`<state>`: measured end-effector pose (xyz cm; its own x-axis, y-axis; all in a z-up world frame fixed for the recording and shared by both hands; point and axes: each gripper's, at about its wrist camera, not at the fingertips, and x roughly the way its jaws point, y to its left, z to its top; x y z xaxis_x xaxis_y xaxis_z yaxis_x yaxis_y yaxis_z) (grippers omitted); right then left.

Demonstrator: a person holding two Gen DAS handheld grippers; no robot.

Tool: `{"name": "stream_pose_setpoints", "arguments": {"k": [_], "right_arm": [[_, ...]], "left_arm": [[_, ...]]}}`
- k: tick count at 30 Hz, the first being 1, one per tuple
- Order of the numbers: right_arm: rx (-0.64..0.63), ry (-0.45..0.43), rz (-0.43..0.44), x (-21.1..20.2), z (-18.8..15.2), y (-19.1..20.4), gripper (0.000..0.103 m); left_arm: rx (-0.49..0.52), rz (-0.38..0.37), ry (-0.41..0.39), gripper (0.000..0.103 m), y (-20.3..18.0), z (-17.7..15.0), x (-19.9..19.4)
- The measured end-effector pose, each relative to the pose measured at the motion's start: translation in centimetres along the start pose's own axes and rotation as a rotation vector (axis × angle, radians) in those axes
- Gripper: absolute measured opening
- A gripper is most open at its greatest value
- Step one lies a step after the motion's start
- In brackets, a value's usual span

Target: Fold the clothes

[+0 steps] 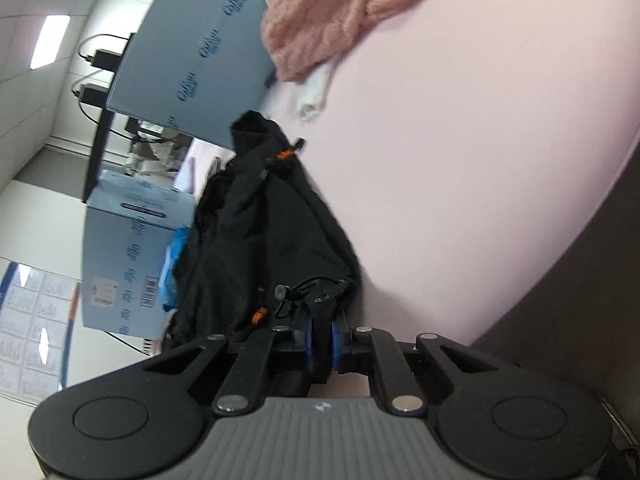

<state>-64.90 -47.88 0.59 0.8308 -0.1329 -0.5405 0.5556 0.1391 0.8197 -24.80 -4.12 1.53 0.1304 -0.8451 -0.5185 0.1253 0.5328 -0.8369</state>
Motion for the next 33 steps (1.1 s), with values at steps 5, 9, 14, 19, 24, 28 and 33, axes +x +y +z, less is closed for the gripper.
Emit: {"name": "stream_pose_setpoints", "arguments": {"k": [5, 9, 14, 19, 24, 28, 33], "right_arm": [[-0.039, -0.028, 0.07, 1.5, 2.7, 2.3, 0.009], [-0.071, -0.058, 0.112, 4.7, 5.8, 4.2, 0.008], [-0.046, -0.075, 0.05, 10.8, 9.3, 4.7, 0.008], [-0.057, -0.032, -0.084, 13.2, 10.1, 5.2, 0.017], [-0.362, -0.303, -0.335, 8.4, 9.3, 8.9, 0.025], [-0.565, -0.248, -0.135, 7.0, 5.8, 12.6, 0.024], [-0.746, -0.042, -0.116, 14.5, 0.7, 14.3, 0.025]], "left_arm": [[0.05, 0.015, -0.039, 0.008, -1.6, 2.6, 2.0], [0.07, 0.032, -0.067, 0.008, -2.9, 5.1, 4.3], [0.083, 0.109, -0.052, 0.008, -3.4, 7.5, 8.6], [0.053, 0.149, -0.011, 0.008, -2.4, 7.8, 9.7], [0.029, 0.157, -0.009, 0.008, -2.0, 8.0, 10.1], [0.021, 0.163, -0.002, 0.008, -2.2, 8.3, 10.3], [0.005, 0.134, 0.032, 0.009, -2.0, 9.5, 9.8]]}}
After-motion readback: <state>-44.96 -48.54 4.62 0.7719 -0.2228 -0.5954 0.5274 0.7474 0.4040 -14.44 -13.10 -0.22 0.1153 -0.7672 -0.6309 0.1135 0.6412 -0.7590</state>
